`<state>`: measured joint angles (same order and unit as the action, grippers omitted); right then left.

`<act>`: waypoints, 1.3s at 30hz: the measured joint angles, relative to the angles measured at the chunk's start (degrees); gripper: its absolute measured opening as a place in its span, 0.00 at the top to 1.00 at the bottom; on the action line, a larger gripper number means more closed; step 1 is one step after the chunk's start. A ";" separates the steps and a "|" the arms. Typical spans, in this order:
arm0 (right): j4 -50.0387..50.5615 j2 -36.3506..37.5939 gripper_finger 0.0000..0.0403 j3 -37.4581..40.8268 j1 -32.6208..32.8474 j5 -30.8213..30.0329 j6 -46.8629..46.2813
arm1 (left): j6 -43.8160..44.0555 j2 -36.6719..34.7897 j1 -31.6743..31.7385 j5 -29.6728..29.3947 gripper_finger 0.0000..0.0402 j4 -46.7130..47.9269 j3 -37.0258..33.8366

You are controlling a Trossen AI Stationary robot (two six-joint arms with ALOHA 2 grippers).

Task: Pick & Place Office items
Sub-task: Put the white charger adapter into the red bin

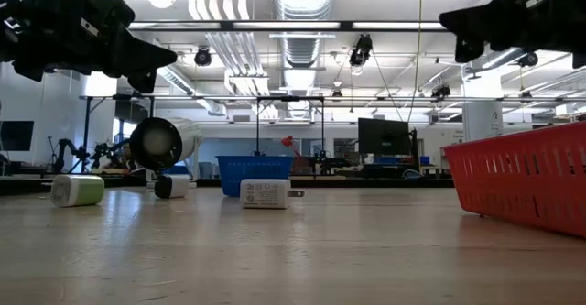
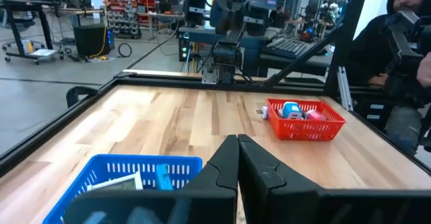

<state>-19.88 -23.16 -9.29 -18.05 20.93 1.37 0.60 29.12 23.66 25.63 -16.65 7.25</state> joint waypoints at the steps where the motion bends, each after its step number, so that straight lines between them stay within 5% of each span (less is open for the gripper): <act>1: -0.50 0.59 0.98 0.72 0.00 -0.69 0.02 | 0.00 0.00 0.00 0.00 0.99 0.01 0.00; 6: -1.61 3.71 0.98 3.72 0.03 -7.49 -1.17 | 0.02 0.00 0.00 0.00 0.99 0.01 -0.04; 15: -0.55 7.75 0.98 8.80 0.27 -7.32 1.23 | 0.21 0.00 0.00 0.00 0.99 0.01 -0.10; 27: 2.29 3.14 0.98 8.78 0.25 -14.84 -0.35 | 0.53 -0.02 -0.04 -0.02 0.99 0.03 -0.66; 39: 0.98 0.48 0.98 8.78 0.25 -15.01 0.26 | -1.32 -0.02 -0.02 -0.07 0.99 0.01 -0.96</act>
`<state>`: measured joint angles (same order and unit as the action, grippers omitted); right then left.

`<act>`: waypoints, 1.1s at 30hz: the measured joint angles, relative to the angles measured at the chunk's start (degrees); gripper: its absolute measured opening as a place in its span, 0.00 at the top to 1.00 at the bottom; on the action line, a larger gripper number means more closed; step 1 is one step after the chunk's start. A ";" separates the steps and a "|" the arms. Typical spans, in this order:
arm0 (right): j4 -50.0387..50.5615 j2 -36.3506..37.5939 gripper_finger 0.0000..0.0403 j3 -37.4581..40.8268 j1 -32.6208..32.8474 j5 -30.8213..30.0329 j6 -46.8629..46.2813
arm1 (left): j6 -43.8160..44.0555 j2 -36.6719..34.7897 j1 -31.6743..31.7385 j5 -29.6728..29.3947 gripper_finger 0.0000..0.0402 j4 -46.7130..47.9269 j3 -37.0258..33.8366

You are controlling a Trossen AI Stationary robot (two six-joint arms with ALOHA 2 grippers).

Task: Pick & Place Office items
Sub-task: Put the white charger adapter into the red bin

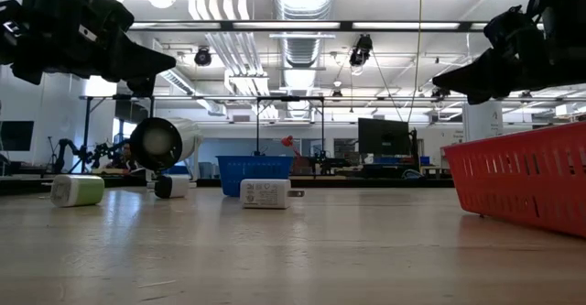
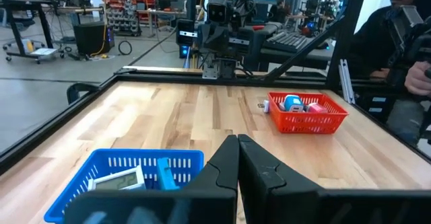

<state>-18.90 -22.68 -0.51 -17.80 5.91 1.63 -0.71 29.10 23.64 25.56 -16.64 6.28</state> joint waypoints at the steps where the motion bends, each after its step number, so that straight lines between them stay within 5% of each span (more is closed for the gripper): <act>1: -0.04 0.00 0.98 0.00 0.00 0.00 -0.02 | -0.09 0.00 0.00 0.00 0.99 0.00 0.00; 11: -0.06 0.00 0.98 0.00 0.02 0.00 -0.81 | -1.03 0.00 0.02 0.00 0.99 0.00 0.00; 21: -0.06 0.00 0.98 0.00 0.02 0.00 -1.22 | 7.93 1.96 -0.48 -5.25 0.99 0.04 1.63; 33: -0.04 0.02 0.98 -0.02 0.02 0.02 -1.95 | 6.73 23.68 -16.69 -10.63 0.99 -6.98 11.40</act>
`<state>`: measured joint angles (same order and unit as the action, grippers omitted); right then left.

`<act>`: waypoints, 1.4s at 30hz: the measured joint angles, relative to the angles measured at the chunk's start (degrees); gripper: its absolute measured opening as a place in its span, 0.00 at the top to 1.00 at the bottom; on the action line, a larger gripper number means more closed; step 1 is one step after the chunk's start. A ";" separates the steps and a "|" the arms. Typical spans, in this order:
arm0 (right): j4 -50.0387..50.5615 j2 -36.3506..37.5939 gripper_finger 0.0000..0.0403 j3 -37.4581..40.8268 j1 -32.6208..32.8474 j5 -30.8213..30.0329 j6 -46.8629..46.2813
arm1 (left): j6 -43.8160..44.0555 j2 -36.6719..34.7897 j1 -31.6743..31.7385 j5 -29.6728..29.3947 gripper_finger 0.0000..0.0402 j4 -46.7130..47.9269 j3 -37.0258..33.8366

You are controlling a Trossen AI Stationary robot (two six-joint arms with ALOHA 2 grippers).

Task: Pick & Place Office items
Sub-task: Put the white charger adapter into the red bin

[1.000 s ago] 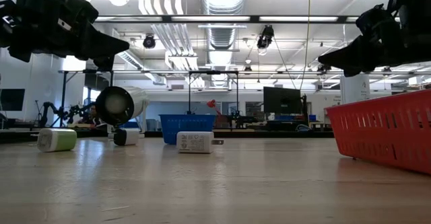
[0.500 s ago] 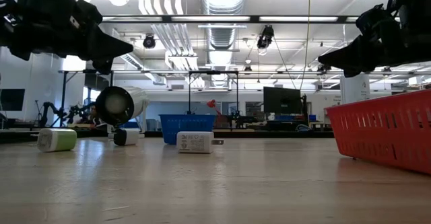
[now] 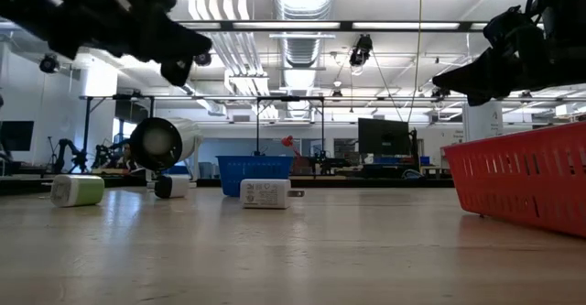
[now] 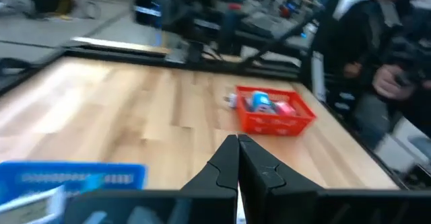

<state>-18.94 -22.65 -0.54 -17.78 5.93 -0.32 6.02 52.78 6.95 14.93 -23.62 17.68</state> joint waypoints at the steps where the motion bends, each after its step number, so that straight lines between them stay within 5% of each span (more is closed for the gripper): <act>1: 0.00 0.00 0.98 0.00 0.00 0.00 -0.27 | -0.20 2.52 -1.29 -0.48 0.99 -0.19 1.39; 5: 0.23 0.00 0.98 0.00 0.00 0.11 -0.79 | 1.52 11.85 -3.81 -7.60 0.97 2.87 7.83; 9: 0.37 0.00 0.98 0.00 0.02 0.33 -0.80 | 1.38 20.79 -4.04 -4.83 0.89 15.58 16.05; 15: 0.42 0.00 0.98 0.00 0.02 0.39 -0.76 | -1.46 34.47 -6.75 -2.74 0.64 28.70 28.67; 25: 0.60 0.00 0.98 0.00 0.02 0.50 -0.77 | -6.11 45.71 -10.56 -1.94 0.23 30.12 37.32; 42: 0.72 0.00 0.98 0.00 0.02 0.48 -0.76 | -9.11 54.83 -10.81 -7.74 0.18 29.10 37.74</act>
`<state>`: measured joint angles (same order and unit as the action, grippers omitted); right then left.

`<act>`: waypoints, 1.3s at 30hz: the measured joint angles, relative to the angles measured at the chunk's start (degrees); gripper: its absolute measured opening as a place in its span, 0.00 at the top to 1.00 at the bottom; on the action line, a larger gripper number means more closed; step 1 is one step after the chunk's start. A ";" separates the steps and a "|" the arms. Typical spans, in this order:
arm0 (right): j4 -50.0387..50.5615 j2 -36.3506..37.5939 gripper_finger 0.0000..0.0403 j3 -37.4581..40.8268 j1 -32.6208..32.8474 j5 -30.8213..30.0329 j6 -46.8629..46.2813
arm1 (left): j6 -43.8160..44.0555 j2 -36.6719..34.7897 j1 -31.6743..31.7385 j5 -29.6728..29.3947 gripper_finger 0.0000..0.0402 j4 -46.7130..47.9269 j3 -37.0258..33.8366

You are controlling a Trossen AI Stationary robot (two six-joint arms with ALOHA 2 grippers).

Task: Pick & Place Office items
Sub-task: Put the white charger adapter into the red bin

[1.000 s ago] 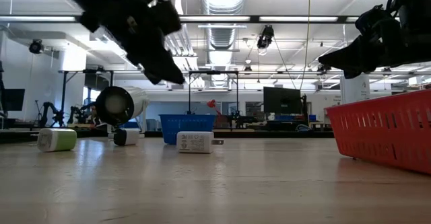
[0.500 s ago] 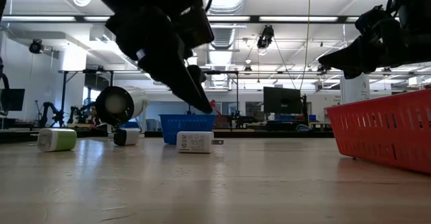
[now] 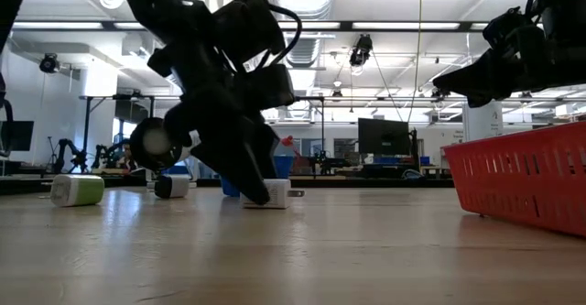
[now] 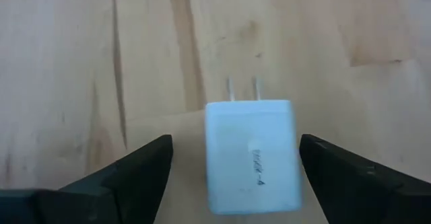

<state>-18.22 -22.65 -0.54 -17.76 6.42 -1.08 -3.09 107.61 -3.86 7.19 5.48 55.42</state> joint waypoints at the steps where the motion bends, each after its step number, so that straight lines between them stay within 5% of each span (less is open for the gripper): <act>1: 0.00 0.00 0.98 0.00 0.00 0.00 0.00 | -0.10 0.20 -0.01 -0.24 0.18 -0.39 0.00; 9: -0.02 -0.02 0.98 0.00 0.00 -0.02 0.02 | -0.22 0.55 -0.02 -0.61 0.22 -0.95 -0.15; 19: 0.00 -0.02 0.98 0.00 0.00 -0.02 0.01 | -0.22 0.57 0.02 -0.93 0.56 -0.97 -0.15; 26: 0.01 -0.02 0.98 0.00 -0.01 -0.02 0.01 | -2.63 -0.71 -0.45 -0.04 0.56 -0.35 -0.11; 34: 0.41 0.00 0.98 -0.04 0.01 -0.05 -0.17 | -5.96 -13.82 -0.50 -0.23 0.56 -1.20 -4.19; 39: 0.37 0.00 0.98 -0.04 0.00 -0.20 -0.20 | -6.53 -27.14 -0.54 -0.24 0.56 -10.82 -13.34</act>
<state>-17.85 -22.65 -0.58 -17.76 6.22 -1.28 -9.62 80.47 -4.40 6.95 -5.33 42.08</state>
